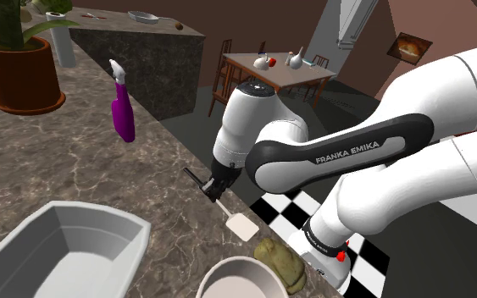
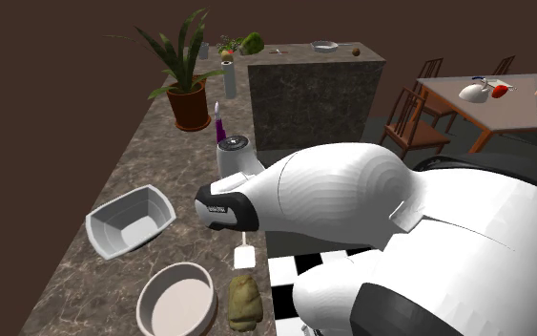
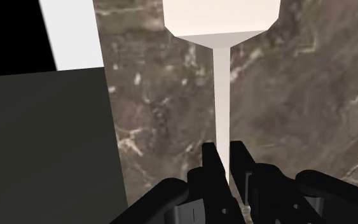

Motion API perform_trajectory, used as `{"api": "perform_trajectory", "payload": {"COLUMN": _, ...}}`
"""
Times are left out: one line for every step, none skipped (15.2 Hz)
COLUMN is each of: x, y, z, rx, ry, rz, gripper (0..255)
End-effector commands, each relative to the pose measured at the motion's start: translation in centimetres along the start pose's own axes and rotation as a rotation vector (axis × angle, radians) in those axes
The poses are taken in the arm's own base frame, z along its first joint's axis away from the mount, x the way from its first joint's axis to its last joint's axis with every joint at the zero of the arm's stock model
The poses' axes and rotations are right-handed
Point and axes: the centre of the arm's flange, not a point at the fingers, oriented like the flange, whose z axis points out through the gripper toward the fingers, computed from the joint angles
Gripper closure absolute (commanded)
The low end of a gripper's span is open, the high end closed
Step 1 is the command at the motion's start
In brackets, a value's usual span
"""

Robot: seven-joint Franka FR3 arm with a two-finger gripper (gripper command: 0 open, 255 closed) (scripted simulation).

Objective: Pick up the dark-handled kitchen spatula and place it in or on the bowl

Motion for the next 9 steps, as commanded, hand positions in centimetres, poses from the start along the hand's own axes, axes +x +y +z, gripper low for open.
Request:
{"api": "perform_trajectory", "payload": {"x": 0.0, "y": 0.0, "z": 0.0, "rx": 0.0, "ry": 0.0, "rz": 0.0, "gripper": 255}}
{"api": "perform_trajectory", "payload": {"x": 0.0, "y": 0.0, "z": 0.0, "rx": 0.0, "ry": 0.0, "rz": 0.0, "gripper": 255}}
{"api": "perform_trajectory", "payload": {"x": 0.0, "y": 0.0, "z": 0.0, "rx": 0.0, "ry": 0.0, "rz": 0.0, "gripper": 255}}
{"api": "perform_trajectory", "payload": {"x": 0.0, "y": 0.0, "z": 0.0, "rx": 0.0, "ry": 0.0, "rz": 0.0, "gripper": 255}}
{"api": "perform_trajectory", "payload": {"x": 0.0, "y": 0.0, "z": 0.0, "rx": 0.0, "ry": 0.0, "rz": 0.0, "gripper": 255}}
{"api": "perform_trajectory", "payload": {"x": 0.0, "y": 0.0, "z": -0.5, "rx": 0.0, "ry": 0.0, "rz": 0.0, "gripper": 255}}
{"api": "perform_trajectory", "payload": {"x": 0.1, "y": 0.0, "z": -1.1, "rx": 0.0, "ry": 0.0, "rz": 0.0, "gripper": 255}}
{"api": "perform_trajectory", "payload": {"x": 0.1, "y": 0.0, "z": -1.6, "rx": 0.0, "ry": 0.0, "rz": 0.0, "gripper": 255}}
{"api": "perform_trajectory", "payload": {"x": 0.1, "y": 0.0, "z": -2.1, "rx": 0.0, "ry": 0.0, "rz": 0.0, "gripper": 255}}
